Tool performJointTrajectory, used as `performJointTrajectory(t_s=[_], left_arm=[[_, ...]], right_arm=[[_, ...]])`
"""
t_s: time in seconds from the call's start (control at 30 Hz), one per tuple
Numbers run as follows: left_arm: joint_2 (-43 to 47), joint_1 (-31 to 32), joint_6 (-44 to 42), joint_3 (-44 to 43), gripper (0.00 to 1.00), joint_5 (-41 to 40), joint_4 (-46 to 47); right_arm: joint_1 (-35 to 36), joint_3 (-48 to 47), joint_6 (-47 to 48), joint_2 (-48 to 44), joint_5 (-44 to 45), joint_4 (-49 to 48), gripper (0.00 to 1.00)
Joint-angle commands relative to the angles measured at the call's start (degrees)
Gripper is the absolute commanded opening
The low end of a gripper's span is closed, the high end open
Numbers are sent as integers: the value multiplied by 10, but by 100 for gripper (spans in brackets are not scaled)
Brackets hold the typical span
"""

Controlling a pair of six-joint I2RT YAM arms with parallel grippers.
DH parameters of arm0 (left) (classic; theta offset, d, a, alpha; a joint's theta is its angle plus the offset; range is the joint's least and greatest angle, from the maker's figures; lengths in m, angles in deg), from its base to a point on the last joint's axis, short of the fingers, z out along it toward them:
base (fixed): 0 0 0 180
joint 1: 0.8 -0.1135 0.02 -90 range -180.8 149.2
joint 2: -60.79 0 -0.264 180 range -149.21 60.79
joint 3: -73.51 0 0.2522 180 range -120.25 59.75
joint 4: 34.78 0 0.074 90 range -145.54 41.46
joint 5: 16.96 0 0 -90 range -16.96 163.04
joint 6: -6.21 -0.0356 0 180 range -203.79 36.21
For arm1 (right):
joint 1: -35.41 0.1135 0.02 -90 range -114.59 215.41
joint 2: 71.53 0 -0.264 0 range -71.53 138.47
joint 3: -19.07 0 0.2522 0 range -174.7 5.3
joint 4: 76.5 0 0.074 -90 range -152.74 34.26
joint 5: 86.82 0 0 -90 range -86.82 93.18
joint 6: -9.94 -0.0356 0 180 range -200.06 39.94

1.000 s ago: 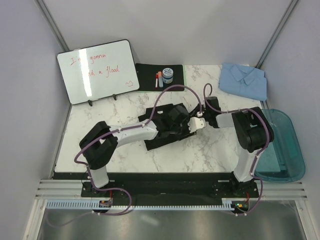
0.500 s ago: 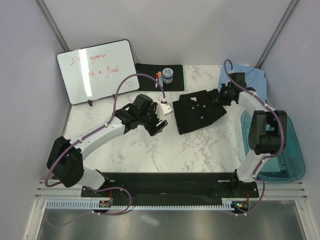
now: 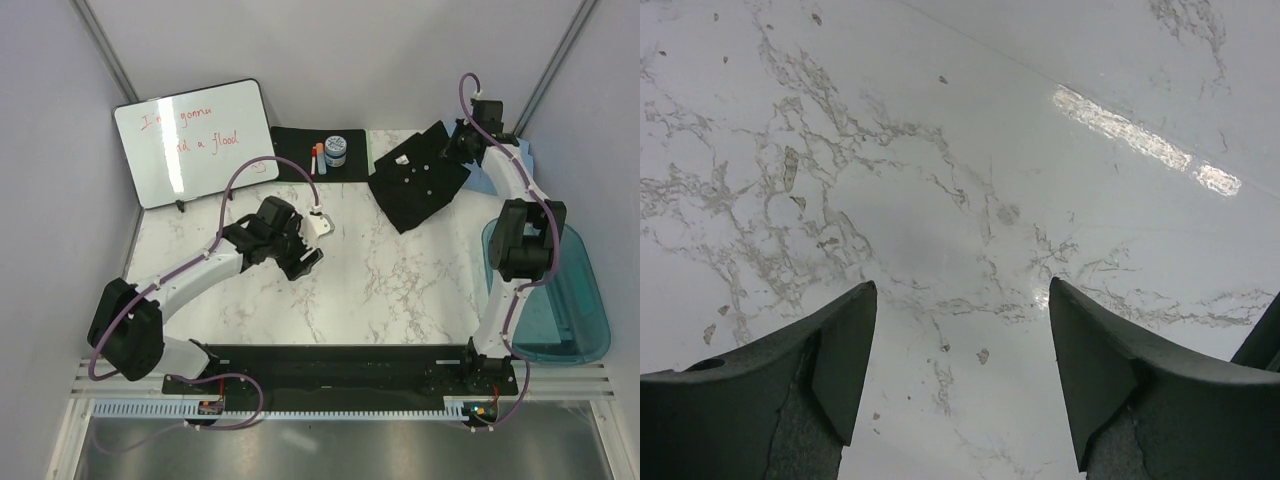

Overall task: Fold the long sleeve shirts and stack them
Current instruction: Neatly place the folded shirt to the corner

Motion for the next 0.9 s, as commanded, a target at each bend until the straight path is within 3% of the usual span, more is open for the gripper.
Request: performJointTrajectory(t_s=[0.0,0.33,0.63,0.87], left_arm=[[14,-9,-19,11,77,15,15],[10,-17,-15,23,77,9,16],[9,-21,-15,28,77,0,15],[8,-22,-13,34,77,-1,12]], right_arm=[[-1,-91,-19,61,11,-41,0],[-9,-215,-49,128,13,-110,0],[-34,-192,-199,116,-15,-170,0],[-58,-189,-265,108,-26,-206,0]])
